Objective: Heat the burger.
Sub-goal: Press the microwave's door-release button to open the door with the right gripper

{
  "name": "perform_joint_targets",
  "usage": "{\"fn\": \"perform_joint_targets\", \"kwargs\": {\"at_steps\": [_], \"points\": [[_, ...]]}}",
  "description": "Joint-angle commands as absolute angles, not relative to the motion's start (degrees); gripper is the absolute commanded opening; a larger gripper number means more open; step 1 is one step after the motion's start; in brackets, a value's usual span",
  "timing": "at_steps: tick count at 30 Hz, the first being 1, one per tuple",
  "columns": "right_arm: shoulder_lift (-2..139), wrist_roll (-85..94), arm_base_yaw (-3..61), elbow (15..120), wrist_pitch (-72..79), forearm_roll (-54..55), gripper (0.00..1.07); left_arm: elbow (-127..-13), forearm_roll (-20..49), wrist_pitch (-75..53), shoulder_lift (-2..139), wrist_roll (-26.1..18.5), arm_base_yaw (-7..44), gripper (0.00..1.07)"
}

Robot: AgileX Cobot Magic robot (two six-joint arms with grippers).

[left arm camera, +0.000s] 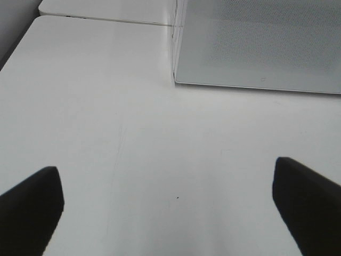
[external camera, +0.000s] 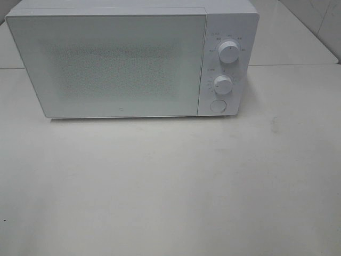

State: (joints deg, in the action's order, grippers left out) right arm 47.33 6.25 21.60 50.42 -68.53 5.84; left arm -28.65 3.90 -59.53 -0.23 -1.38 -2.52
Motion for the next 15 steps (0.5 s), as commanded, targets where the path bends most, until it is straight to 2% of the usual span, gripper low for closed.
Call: {"fn": "perform_joint_targets", "kwargs": {"at_steps": [1, 2, 7, 15], "points": [[41.77, 6.99, 21.37, 50.25, -71.68, 4.7, 0.75, -28.42, 4.3, -59.42, -1.72, -1.15, -2.81, 1.0], [36.67, 6.99, 21.37, 49.16, -71.79, 4.35, 0.75, -28.42, 4.3, -59.42, -1.72, -1.15, -2.81, 1.0], [28.36, 6.7, 20.91, 46.18, -72.77, 4.47, 0.75, -28.42, 4.3, -59.42, -1.72, -1.15, -2.81, 1.0], [14.27, 5.84, 11.23, 38.73, -69.9, 4.18, 0.75, -28.42, 4.3, -59.42, -1.72, -1.15, -2.81, 1.0]]}}
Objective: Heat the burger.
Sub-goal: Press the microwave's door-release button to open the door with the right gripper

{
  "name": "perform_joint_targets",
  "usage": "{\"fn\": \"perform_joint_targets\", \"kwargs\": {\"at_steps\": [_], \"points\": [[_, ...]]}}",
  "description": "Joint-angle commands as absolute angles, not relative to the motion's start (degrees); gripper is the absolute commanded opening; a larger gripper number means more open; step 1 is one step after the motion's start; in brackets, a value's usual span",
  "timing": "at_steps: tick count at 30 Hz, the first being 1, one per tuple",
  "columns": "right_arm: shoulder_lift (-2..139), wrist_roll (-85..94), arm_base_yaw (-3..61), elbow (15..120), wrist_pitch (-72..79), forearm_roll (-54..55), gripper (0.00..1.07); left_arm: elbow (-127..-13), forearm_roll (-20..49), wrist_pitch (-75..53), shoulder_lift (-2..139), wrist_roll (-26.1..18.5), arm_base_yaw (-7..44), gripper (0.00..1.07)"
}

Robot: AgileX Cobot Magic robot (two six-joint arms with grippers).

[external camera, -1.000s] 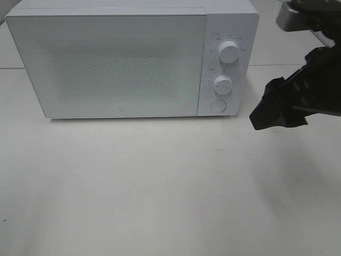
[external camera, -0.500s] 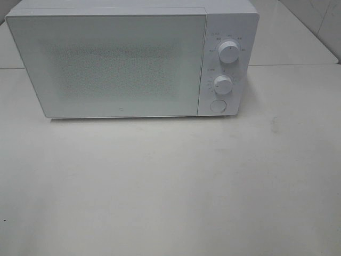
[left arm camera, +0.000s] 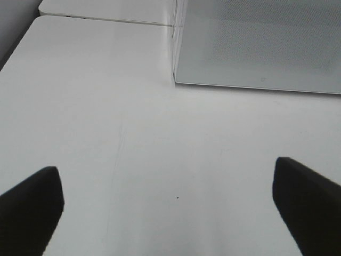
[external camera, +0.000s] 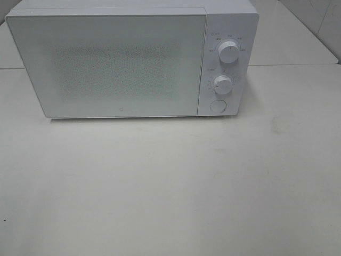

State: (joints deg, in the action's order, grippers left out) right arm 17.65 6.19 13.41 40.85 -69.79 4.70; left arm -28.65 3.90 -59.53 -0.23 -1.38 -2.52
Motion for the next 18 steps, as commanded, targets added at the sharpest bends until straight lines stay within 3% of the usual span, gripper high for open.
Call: {"fn": "perform_joint_targets", "kwargs": {"at_steps": [1, 7, 18], "points": [[14.27, 5.84, 11.23, 38.73, -69.9, 4.18, 0.75, -28.42, 4.3, -59.42, -1.72, -1.15, -2.81, 1.0], [5.84, 4.87, 6.93, 30.83, -64.46, 4.13, 0.75, -28.42, 4.3, -59.42, -1.72, -1.15, -2.81, 1.0], [-1.78, 4.53, 3.44, 29.11, -59.42, 3.21, 0.75, -28.42, 4.24, -59.42, -1.43, -1.09, -2.81, 1.0]]}}
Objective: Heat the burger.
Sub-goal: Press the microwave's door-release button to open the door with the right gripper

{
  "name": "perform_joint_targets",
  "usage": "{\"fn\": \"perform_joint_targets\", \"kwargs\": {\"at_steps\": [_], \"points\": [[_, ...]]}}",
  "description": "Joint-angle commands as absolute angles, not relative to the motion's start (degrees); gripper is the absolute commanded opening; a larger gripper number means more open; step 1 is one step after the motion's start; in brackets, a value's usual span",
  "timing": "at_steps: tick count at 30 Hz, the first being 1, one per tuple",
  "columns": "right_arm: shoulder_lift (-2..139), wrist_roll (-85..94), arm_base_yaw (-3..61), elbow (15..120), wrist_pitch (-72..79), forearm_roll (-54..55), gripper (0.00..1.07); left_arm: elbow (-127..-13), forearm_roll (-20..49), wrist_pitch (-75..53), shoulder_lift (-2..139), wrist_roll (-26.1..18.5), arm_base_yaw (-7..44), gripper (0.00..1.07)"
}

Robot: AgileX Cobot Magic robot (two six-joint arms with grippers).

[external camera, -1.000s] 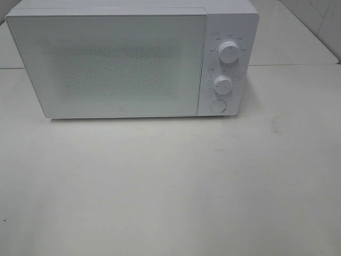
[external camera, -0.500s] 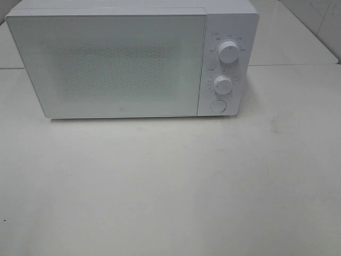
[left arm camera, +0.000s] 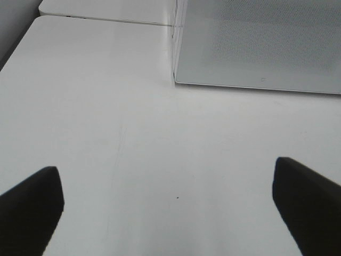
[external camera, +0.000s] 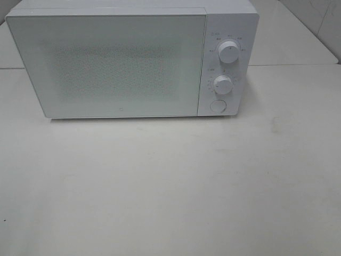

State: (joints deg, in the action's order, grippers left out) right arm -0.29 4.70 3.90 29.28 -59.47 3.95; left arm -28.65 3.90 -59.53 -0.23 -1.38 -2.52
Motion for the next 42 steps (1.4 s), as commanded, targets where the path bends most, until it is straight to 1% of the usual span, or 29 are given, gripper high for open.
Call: {"fn": "perform_joint_targets", "kwargs": {"at_steps": [1, 20, 32, 42], "points": [[-1.78, 4.53, 3.44, 29.11, -59.42, 3.21, 0.75, -28.42, 4.24, -59.42, -1.43, -1.09, -2.81, 1.0], [-1.38, 4.13, 3.44, 30.02, -58.21, 3.44, 0.75, -28.42, 4.24, -59.42, -1.32, -1.09, -2.81, 1.0], [10.08, 3.27, 3.44, 30.77, -41.54, 3.78, 0.75, -28.42, 4.24, -59.42, -1.32, -1.09, -2.81, 1.0], [24.06, 3.27, 3.44, 29.39, -26.64, 3.72, 0.75, -28.42, 4.24, -59.42, -1.32, -1.09, -2.81, 1.0]]}}
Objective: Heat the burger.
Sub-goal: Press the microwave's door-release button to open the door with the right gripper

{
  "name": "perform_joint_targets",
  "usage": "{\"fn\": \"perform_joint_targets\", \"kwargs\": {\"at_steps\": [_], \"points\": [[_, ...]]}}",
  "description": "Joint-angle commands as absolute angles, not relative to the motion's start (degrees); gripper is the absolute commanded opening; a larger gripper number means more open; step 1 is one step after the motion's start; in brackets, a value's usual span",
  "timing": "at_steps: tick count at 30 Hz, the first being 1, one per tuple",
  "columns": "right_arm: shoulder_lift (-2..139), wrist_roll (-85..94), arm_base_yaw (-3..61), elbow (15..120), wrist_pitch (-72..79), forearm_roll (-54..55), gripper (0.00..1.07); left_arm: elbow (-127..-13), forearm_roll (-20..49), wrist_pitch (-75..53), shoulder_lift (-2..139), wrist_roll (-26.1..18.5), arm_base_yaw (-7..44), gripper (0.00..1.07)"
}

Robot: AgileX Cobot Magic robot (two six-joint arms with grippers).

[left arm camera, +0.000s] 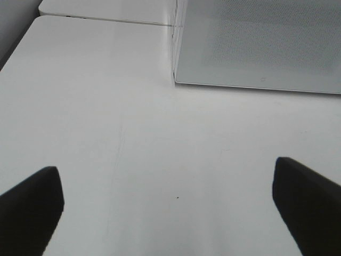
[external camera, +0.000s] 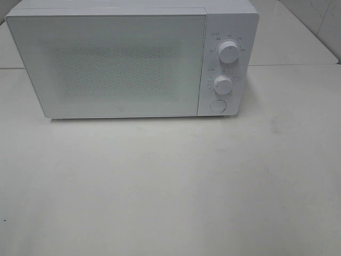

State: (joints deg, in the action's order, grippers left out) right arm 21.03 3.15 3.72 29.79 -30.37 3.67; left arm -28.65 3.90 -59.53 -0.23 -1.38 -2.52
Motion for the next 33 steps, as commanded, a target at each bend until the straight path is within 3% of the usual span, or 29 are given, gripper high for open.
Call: {"fn": "perform_joint_targets", "kwargs": {"at_steps": [1, 24, 33], "points": [[25.38, 3.27, 3.44, 29.39, -25.55, 3.72, 0.75, -28.42, 4.24, -59.42, -1.32, -1.09, -2.81, 1.0], [52.14, 2.41, 3.44, 29.39, 2.52, 3.72, 0.75, -28.42, 4.24, -59.42, -1.32, -1.09, -2.81, 1.0], [61.54, 2.41, 3.55, 26.47, 22.75, 4.24, 0.75, -28.42, 4.24, -59.42, -1.32, -1.09, -2.81, 1.0]]}}
